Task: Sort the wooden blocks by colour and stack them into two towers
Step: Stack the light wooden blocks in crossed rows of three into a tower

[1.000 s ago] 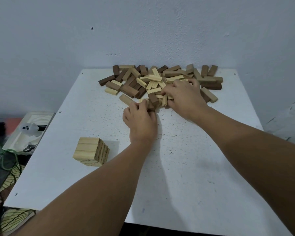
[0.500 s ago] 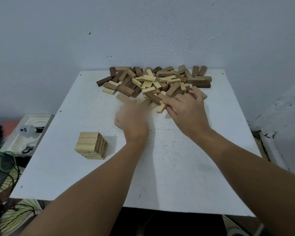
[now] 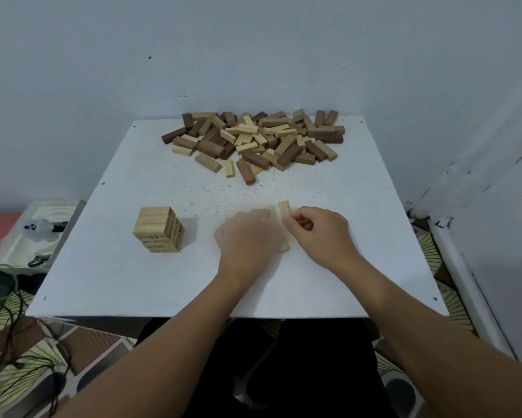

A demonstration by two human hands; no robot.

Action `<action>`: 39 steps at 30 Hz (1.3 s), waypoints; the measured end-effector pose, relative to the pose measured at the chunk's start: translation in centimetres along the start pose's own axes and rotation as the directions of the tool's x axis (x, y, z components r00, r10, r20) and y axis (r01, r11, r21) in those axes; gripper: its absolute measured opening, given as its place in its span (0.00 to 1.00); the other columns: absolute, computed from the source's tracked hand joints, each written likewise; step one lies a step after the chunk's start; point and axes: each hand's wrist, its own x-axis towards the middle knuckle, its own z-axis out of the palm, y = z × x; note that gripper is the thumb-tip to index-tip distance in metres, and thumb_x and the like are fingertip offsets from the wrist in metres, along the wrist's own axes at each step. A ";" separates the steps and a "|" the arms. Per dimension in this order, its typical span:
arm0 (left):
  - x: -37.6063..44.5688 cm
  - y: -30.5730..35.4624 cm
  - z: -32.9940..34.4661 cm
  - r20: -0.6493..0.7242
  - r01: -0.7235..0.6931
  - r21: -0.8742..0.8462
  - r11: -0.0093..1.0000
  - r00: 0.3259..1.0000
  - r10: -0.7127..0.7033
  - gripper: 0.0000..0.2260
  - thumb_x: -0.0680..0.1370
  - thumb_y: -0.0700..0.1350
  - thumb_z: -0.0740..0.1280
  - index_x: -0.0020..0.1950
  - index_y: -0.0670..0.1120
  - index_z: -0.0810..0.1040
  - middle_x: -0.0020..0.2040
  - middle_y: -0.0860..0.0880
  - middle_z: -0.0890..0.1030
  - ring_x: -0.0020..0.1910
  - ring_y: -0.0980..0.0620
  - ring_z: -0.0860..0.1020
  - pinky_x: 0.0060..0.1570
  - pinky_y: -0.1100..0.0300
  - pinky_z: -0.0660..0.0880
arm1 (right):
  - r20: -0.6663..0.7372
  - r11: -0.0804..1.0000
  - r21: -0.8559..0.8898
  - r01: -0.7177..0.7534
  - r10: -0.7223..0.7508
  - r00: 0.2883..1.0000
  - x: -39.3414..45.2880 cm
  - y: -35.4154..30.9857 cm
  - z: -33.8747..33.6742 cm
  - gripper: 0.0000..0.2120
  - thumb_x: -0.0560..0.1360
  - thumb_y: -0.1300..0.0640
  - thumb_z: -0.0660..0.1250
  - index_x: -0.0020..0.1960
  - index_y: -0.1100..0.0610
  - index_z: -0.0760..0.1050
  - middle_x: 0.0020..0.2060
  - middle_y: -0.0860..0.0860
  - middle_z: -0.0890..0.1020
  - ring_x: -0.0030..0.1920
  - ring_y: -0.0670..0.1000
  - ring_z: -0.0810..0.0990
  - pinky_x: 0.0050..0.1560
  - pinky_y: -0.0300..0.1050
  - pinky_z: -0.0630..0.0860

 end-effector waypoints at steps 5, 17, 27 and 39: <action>-0.4 -0.2 0.1 -0.039 -0.047 0.011 0.999 0.998 0.047 0.13 0.76 0.61 0.66 0.55 0.56 0.82 0.48 0.57 0.77 0.55 0.54 0.73 0.64 0.52 0.64 | 0.005 1.000 -0.001 -0.003 0.003 1.000 -0.4 1.0 -0.5 0.11 0.79 0.46 0.69 0.42 0.50 0.80 0.37 0.43 0.78 0.41 0.46 0.77 0.53 0.52 0.76; -0.2 -0.5 0.3 -0.071 -0.044 0.012 0.999 0.996 0.044 0.04 0.78 0.51 0.69 0.51 0.55 0.83 0.43 0.57 0.79 0.49 0.54 0.76 0.62 0.45 0.69 | -0.072 0.988 -0.076 0.138 -0.143 0.987 -1.2 1.9 0.6 0.09 0.77 0.39 0.68 0.48 0.43 0.79 0.40 0.41 0.76 0.45 0.44 0.75 0.60 0.50 0.71; 1.2 -0.4 -3.0 0.257 0.067 -0.091 0.994 0.965 -0.041 0.06 0.80 0.51 0.70 0.57 0.58 0.84 0.37 0.55 0.79 0.39 0.58 0.76 0.47 0.57 0.75 | -0.039 0.985 0.059 0.160 -0.158 0.987 -1.4 1.7 0.5 0.14 0.81 0.49 0.66 0.66 0.47 0.80 0.32 0.41 0.79 0.36 0.42 0.77 0.60 0.59 0.76; 1.1 -1.6 -4.4 0.461 0.121 -0.246 0.962 0.887 0.006 0.31 0.67 0.47 0.85 0.68 0.53 0.81 0.48 0.54 0.77 0.46 0.62 0.75 0.49 0.69 0.71 | 0.072 0.991 0.050 0.126 -0.130 0.989 -1.2 1.9 -0.4 0.15 0.77 0.42 0.71 0.63 0.41 0.81 0.42 0.39 0.81 0.45 0.41 0.76 0.65 0.53 0.71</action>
